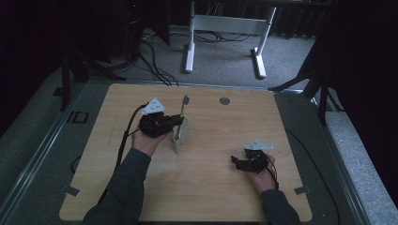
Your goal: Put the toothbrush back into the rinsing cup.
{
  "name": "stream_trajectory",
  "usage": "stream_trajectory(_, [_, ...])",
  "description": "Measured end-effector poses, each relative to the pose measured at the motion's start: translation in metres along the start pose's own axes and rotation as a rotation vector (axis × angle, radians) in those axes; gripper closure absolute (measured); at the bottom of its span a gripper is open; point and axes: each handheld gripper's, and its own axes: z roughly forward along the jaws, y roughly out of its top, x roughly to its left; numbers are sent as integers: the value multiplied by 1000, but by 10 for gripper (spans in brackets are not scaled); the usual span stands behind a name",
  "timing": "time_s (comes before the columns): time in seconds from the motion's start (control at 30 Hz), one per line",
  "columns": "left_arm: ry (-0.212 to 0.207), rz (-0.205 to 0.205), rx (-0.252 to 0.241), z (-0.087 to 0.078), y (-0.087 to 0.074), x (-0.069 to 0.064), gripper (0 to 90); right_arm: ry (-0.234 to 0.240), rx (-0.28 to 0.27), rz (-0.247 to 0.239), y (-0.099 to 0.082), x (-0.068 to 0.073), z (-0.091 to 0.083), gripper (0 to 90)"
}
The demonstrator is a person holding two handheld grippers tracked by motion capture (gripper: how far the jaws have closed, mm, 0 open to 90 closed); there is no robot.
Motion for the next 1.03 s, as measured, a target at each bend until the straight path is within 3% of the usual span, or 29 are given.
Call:
stream_trajectory(0.37, [16,12,80,5,-6,0,809,0,0,0,0,0,0,272])
stream_trajectory(0.43, [-12,5,93,4,-6,-1,716,0,0,0,0,0,0,272])
stream_trajectory(0.5, [37,38,104,1,-4,-7,567,0,0,-1,0,0,0,272])
stream_trajectory(0.63, [103,73,121,-7,-1,-12,399,1,0,0,0,0,0,271])
stream_trajectory(0.67, [100,71,123,-9,0,-11,363,1,0,0,0,0,0,271])
stream_trajectory(0.83, [148,71,112,-20,3,-11,251,1,1,1,0,0,0,271])
stream_trajectory(1.03, [160,63,78,-29,6,-11,247,2,1,-1,0,0,0,271])
